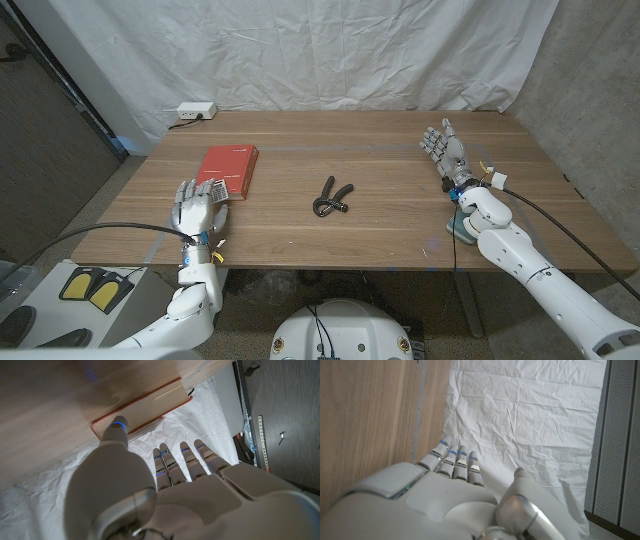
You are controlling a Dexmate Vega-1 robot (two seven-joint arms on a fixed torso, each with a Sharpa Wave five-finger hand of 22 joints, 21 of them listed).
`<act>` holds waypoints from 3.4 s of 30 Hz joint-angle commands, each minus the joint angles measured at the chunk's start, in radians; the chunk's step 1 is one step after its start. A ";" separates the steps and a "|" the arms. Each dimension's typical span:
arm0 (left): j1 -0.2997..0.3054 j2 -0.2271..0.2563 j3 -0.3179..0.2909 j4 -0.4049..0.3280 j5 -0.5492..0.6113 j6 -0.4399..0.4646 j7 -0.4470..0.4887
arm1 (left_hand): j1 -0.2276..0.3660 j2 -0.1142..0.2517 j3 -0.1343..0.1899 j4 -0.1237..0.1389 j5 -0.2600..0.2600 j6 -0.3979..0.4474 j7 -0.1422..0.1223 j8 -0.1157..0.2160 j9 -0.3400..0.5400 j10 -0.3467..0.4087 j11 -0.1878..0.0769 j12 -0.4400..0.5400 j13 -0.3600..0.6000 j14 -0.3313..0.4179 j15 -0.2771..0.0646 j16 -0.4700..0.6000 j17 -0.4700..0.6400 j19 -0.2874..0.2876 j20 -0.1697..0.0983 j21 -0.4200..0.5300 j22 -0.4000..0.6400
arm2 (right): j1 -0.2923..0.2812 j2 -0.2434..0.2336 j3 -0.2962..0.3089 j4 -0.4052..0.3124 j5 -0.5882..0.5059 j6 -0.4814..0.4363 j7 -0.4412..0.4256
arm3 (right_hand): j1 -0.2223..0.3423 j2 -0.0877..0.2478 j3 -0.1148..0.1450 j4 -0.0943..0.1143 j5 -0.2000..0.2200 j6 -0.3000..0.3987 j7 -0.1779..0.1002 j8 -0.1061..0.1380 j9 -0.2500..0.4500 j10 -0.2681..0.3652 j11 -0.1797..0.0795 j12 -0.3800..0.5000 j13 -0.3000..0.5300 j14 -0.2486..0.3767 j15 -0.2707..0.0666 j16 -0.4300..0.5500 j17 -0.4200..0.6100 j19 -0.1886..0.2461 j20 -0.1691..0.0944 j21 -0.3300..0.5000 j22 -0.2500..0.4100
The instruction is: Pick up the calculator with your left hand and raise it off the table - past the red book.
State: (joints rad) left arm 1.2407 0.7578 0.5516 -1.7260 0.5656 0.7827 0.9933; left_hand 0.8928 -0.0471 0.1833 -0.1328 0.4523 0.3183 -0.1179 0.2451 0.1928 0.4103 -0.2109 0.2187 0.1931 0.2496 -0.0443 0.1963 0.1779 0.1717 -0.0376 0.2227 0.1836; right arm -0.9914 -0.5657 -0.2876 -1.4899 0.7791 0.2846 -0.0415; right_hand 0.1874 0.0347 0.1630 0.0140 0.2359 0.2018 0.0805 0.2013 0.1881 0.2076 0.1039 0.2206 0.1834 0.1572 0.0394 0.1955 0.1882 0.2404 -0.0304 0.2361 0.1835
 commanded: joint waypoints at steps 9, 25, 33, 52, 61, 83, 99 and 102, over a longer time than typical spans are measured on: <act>0.007 -0.014 -0.008 0.033 -0.018 -0.038 0.058 | 0.022 0.021 0.010 0.008 -0.005 0.035 -0.004 0.013 0.001 0.032 0.000 0.009 0.003 0.030 -0.122 0.007 0.003 0.021 -0.103 0.008 0.003 | 0.009 0.006 -0.008 0.012 -0.001 -0.007 0.004 | 0.001 0.008 -0.002 -0.004 0.000 0.004 -0.002 -0.003 0.002 0.007 -0.001 0.000 0.005 0.006 -0.002 -0.001 0.004 0.006 -0.004 -0.007 0.005; 0.011 -0.021 -0.020 0.058 -0.036 -0.081 0.095 | 0.069 0.060 0.035 -0.001 -0.017 0.080 -0.010 0.024 0.000 0.070 -0.001 0.009 0.003 0.061 -0.134 0.007 0.001 0.048 -0.105 0.015 0.005 | 0.000 0.001 -0.009 -0.005 -0.005 -0.011 -0.005 | 0.001 0.009 -0.003 -0.006 -0.001 0.004 -0.003 -0.003 0.002 0.007 -0.002 -0.001 0.006 0.007 -0.003 -0.001 0.004 0.007 -0.003 -0.009 0.005; -0.009 -0.022 -0.010 0.080 -0.036 -0.092 0.091 | 0.086 0.073 0.043 -0.003 -0.025 0.094 -0.013 0.026 0.000 0.087 -0.001 0.009 0.003 0.074 -0.140 0.007 0.001 0.061 -0.108 0.019 0.005 | -0.001 0.002 -0.011 -0.009 -0.008 -0.013 -0.012 | 0.001 0.009 -0.003 -0.006 -0.001 0.003 -0.002 -0.004 0.002 0.007 -0.001 -0.001 0.006 0.007 -0.002 -0.001 0.004 0.007 -0.003 -0.009 0.005; -0.035 -0.034 0.006 0.113 -0.032 -0.131 0.116 | 0.119 0.098 0.059 -0.006 -0.057 0.157 -0.026 0.040 -0.002 0.142 0.003 0.011 0.003 0.126 -0.152 0.011 0.000 0.089 -0.108 0.028 0.007 | -0.011 -0.002 -0.005 -0.019 -0.008 -0.010 -0.022 | 0.001 0.009 -0.004 -0.008 -0.002 0.004 -0.003 -0.003 0.002 0.008 -0.002 -0.001 0.006 0.008 0.000 -0.001 0.004 0.009 -0.003 -0.011 0.005; -0.029 -0.059 -0.016 0.131 -0.010 -0.161 0.124 | 0.146 0.117 0.072 -0.008 -0.089 0.209 -0.026 0.051 -0.003 0.191 0.004 0.013 0.002 0.167 -0.159 0.011 -0.001 0.107 -0.109 0.034 0.008 | -0.007 -0.002 -0.005 -0.014 -0.004 -0.015 -0.019 | 0.001 0.010 -0.005 -0.008 -0.002 0.004 -0.003 -0.003 0.002 0.007 -0.002 -0.002 0.006 0.009 -0.001 -0.001 0.004 0.009 -0.003 -0.012 0.005; 0.019 -0.133 -0.109 0.157 0.070 -0.241 0.124 | 0.215 0.170 0.121 -0.010 -0.206 0.390 -0.014 0.079 -0.009 0.333 0.008 0.010 -0.001 0.298 -0.172 0.004 0.000 0.177 -0.121 0.060 0.010 | -0.024 -0.008 0.005 -0.026 0.002 -0.008 -0.017 | 0.000 0.011 -0.006 -0.009 -0.002 0.004 -0.003 -0.003 0.002 0.009 -0.003 -0.002 0.006 0.014 0.000 0.000 0.004 0.011 -0.002 -0.014 0.006; 0.066 -0.185 -0.177 0.149 0.125 -0.271 0.124 | 0.238 0.187 0.150 -0.007 -0.259 0.472 -0.008 0.086 -0.011 0.405 0.007 0.010 -0.001 0.365 -0.173 0.004 0.001 0.206 -0.124 0.072 0.010 | -0.037 -0.010 0.009 -0.035 0.005 -0.001 -0.014 | 0.000 0.012 -0.007 -0.010 -0.002 0.003 -0.002 -0.003 0.002 0.009 -0.003 -0.002 0.006 0.014 -0.001 0.000 0.005 0.011 -0.002 -0.015 0.006; 0.069 -0.183 -0.179 0.147 0.125 -0.271 0.124 | 0.242 0.189 0.156 -0.007 -0.264 0.484 -0.004 0.086 -0.012 0.421 0.008 0.010 -0.001 0.377 -0.173 0.004 0.001 0.209 -0.124 0.074 0.010 | -0.037 -0.011 0.009 -0.036 0.006 -0.003 -0.014 | 0.000 0.012 -0.007 -0.010 -0.002 0.004 -0.002 -0.003 0.002 0.010 -0.001 -0.002 0.006 0.013 0.000 -0.001 0.005 0.011 -0.002 -0.015 0.006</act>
State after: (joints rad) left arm 1.2876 0.5982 0.4069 -1.5746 0.6655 0.5257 1.1171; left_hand 1.1240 0.1390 0.3262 -0.1396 0.1919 0.7888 -0.1227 0.3222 0.1801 0.8165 -0.2030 0.2264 0.1889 0.6115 -0.0580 0.1991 0.1771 0.3698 -0.0462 0.2876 0.1884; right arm -1.0240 -0.5743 -0.2802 -1.5208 0.7824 0.2801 -0.0577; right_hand 0.1874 0.0346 0.1547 0.0057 0.2360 0.2017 0.0805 0.2013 0.1880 0.2072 0.1036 0.2206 0.1834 0.1610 0.0431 0.1955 0.1882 0.2437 -0.0339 0.2217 0.1834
